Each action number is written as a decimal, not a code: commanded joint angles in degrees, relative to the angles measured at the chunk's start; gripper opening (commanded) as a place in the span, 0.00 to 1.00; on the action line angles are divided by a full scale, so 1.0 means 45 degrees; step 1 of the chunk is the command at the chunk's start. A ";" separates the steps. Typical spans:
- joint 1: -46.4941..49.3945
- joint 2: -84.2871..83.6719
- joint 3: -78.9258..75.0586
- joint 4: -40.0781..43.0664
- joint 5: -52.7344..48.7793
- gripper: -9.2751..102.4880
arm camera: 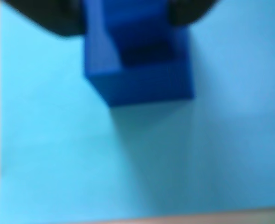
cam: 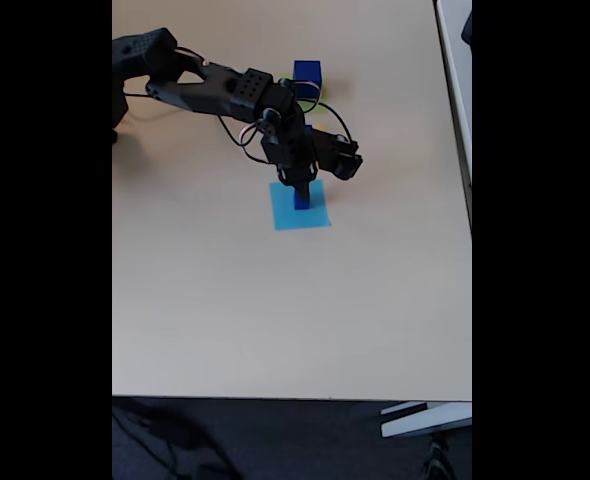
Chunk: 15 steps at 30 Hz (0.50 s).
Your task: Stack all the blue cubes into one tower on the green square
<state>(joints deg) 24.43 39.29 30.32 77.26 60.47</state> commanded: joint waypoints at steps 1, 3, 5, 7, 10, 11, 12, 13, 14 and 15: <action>0.0000 0.0703 -0.0078 -0.0020 -0.0117 0.19; 0.0000 0.0703 -0.0137 -0.0039 -0.0215 0.20; -0.0039 0.0664 -0.0352 -0.0039 -0.0371 0.20; -0.0117 0.0625 -0.0645 -0.0020 -0.0508 0.20; -0.0352 0.0508 -0.1426 0.0039 -0.0645 0.20; -0.0449 0.0449 -0.1758 0.0059 -0.0684 0.21; -0.0566 0.0430 -0.2109 0.0078 -0.0684 0.21; -0.0703 0.0410 -0.2461 0.0117 -0.0645 0.21; -0.0840 0.0391 -0.2852 0.0117 -0.0625 0.21; -0.0977 0.0371 -0.3184 0.0117 -0.0508 0.22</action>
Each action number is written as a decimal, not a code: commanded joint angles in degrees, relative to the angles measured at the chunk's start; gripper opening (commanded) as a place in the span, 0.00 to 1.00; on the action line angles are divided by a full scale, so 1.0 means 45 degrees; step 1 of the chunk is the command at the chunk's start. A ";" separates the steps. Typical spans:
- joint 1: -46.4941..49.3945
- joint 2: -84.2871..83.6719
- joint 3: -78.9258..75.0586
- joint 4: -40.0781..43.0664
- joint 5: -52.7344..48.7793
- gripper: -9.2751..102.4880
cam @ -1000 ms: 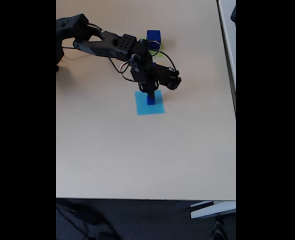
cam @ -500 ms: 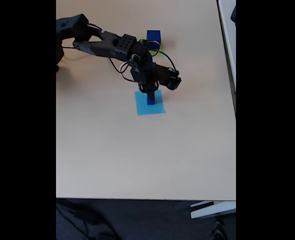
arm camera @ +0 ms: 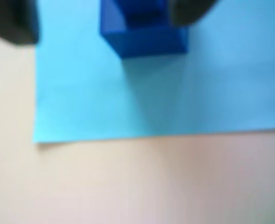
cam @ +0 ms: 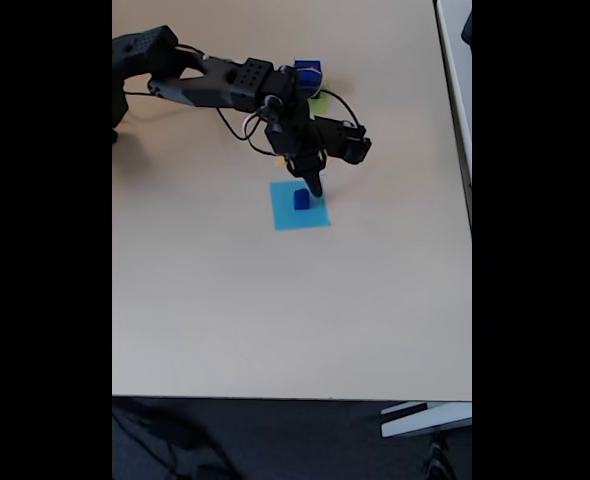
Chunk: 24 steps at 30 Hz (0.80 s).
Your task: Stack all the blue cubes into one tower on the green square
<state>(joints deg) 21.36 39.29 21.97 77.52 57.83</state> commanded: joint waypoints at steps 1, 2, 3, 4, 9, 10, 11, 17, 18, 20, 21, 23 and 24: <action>-0.0430 0.0371 -0.1680 0.0059 0.0215 0.22; -0.0586 0.0371 -0.2129 0.0059 0.0313 0.22; -0.0762 0.0410 -0.2598 0.0059 0.0391 0.22; -0.0977 0.0430 -0.3164 0.0059 0.0449 0.23; -0.2227 0.0840 -0.4473 0.0000 0.1426 0.27; -0.2520 0.0879 -0.4453 0.0059 0.1816 0.28; -0.2813 0.0938 -0.4375 0.0156 0.2227 0.28; -0.4375 0.0938 -0.2715 0.1211 0.5996 0.32; -0.4551 0.0938 -0.2344 0.1348 0.6484 0.33; -0.4746 0.0898 -0.1797 0.1484 0.7031 0.33; -0.4785 0.0840 -0.1602 0.1543 0.7188 0.33; -0.4727 0.0781 -0.1074 0.1504 0.7285 0.35; -0.4648 0.0781 -0.0781 0.1406 0.7246 0.35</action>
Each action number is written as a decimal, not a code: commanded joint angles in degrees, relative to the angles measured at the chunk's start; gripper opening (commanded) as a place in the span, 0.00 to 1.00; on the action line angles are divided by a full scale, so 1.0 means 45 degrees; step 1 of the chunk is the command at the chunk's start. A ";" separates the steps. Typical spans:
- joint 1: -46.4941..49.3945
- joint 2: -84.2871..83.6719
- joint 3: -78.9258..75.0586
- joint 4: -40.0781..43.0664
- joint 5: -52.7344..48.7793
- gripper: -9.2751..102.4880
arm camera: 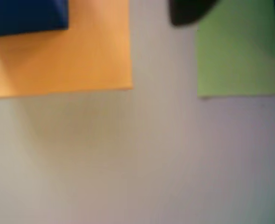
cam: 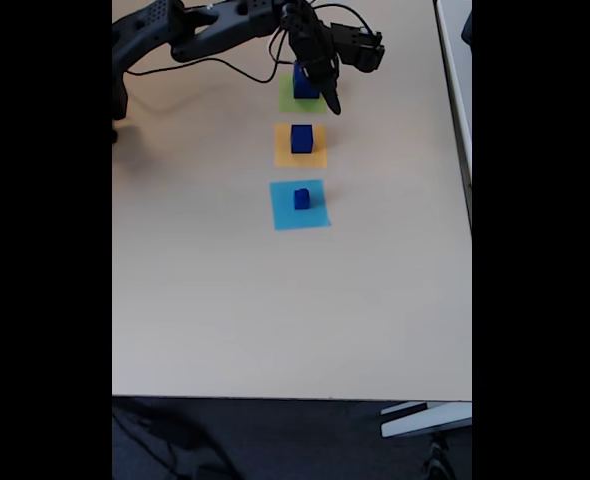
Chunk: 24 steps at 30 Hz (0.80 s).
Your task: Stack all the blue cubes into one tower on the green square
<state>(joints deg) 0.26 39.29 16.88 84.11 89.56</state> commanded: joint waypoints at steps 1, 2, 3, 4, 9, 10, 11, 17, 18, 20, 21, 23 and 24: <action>0.0117 0.0781 0.0547 -0.0059 0.0137 0.35; 0.0215 0.0781 0.0723 -0.0059 0.0059 0.34; 0.0352 0.0762 0.0859 -0.0059 -0.0078 0.34; 0.0488 0.0703 0.0957 -0.0059 -0.0215 0.34; 0.0977 0.0488 0.1055 0.0020 -0.0859 0.35; 0.1035 0.0488 0.1191 0.0020 -0.0898 0.35; 0.1113 0.0488 0.1211 0.0020 -0.0957 0.35; 0.1035 0.0098 0.1211 -0.0020 -0.0762 0.35; 0.0957 0.0020 0.1211 -0.0059 -0.0605 0.35; 0.0762 -0.0137 0.1211 -0.0176 -0.0352 0.35; 0.0684 -0.0195 0.1211 -0.0254 -0.0293 0.35; 0.0488 -0.0332 0.1211 -0.0332 -0.0156 0.35; 0.0391 -0.0430 0.1211 -0.0313 -0.0078 0.35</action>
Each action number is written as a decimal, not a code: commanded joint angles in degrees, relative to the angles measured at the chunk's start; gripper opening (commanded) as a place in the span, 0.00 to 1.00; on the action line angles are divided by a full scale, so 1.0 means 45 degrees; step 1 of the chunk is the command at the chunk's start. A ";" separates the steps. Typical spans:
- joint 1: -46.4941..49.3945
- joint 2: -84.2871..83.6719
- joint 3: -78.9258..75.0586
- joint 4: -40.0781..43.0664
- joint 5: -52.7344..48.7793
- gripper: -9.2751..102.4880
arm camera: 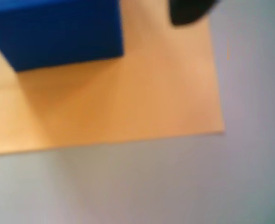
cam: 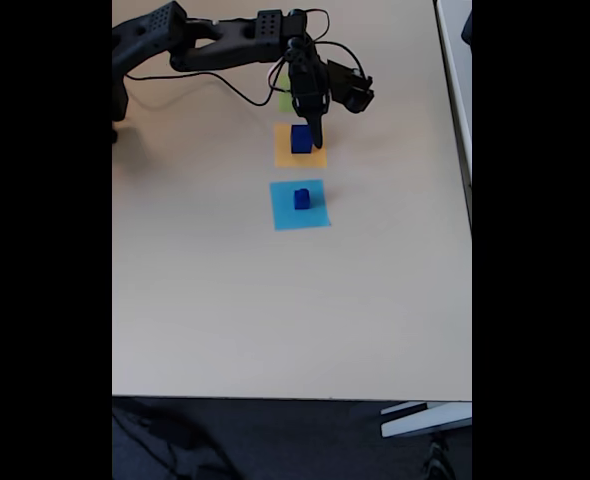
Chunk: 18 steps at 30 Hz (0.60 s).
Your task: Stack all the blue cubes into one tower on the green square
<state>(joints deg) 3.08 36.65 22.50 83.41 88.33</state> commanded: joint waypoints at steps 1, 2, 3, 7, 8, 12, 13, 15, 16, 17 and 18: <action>-0.0332 0.0098 -0.0039 -0.0059 0.0313 0.35; -0.0391 0.0020 -0.0039 0.0039 0.0391 0.35; -0.0410 -0.0020 -0.0039 0.0137 0.0410 0.35; -0.0313 -0.0020 0.0000 0.0625 0.0313 0.35; -0.0254 0.0000 0.0000 0.0781 0.0234 0.35; 0.0117 0.0176 0.0020 0.1035 -0.0410 0.35; 0.0195 0.0195 0.0039 0.1055 -0.0566 0.35; 0.0352 0.0273 0.0078 0.1055 -0.0820 0.35; 0.0391 0.0312 0.0078 0.1055 -0.0918 0.35; 0.0430 0.0352 0.0098 0.1055 -0.0977 0.35; 0.0449 0.0391 0.0156 0.1055 -0.0996 0.35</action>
<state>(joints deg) 4.75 35.16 23.20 87.89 84.64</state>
